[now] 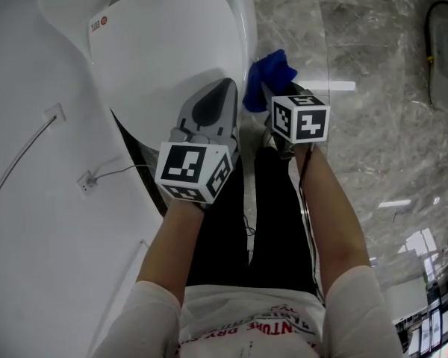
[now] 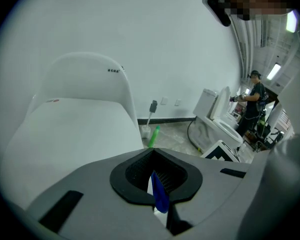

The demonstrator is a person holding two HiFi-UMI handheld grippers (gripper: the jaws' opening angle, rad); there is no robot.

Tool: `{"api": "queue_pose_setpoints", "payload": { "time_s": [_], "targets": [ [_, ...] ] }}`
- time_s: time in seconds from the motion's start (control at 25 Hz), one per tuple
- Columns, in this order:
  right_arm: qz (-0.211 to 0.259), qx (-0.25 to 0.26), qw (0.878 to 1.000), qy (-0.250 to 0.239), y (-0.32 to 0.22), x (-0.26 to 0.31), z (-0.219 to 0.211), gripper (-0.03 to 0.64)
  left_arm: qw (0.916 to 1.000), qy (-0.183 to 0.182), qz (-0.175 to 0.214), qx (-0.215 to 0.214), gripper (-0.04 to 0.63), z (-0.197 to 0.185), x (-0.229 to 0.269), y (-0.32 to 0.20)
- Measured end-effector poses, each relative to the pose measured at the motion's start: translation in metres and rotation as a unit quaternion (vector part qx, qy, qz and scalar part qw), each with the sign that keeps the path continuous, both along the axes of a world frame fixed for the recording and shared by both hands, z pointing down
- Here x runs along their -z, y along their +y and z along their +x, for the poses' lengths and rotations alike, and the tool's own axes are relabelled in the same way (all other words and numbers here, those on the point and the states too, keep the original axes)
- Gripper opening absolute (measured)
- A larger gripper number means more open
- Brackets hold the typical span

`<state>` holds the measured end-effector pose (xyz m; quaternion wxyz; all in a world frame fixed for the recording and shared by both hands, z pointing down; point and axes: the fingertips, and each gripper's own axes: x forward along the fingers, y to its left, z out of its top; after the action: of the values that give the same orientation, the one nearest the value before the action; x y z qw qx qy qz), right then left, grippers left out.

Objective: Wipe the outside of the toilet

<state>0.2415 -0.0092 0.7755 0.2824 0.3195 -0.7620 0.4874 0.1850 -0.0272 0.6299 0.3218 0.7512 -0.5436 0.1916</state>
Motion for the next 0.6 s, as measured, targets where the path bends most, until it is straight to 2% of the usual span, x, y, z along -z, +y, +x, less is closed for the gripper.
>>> {"api": "queue_pose_setpoints", "payload": {
  "time_s": [0.08, 0.28, 0.4, 0.6],
  "targets": [
    [-0.003, 0.014, 1.000, 0.001, 0.014, 0.000, -0.002, 0.077, 0.9999, 0.005, -0.006, 0.013, 0.006, 0.001, 0.000, 0.020],
    [0.019, 0.045, 0.999, 0.022, 0.040, 0.000, -0.004, 0.077, 0.9998, 0.016, -0.005, 0.002, 0.006, 0.010, 0.001, 0.063],
    [0.031, 0.070, 0.996, 0.036, 0.060, 0.003, -0.011, 0.077, 0.9993, 0.028, -0.010, 0.023, 0.006, 0.003, -0.002, 0.091],
    [0.044, 0.072, 0.995, 0.055, 0.086, 0.006, -0.018, 0.077, 0.9983, 0.041, -0.012, 0.040, 0.006, -0.010, -0.002, 0.140]
  ]
}}
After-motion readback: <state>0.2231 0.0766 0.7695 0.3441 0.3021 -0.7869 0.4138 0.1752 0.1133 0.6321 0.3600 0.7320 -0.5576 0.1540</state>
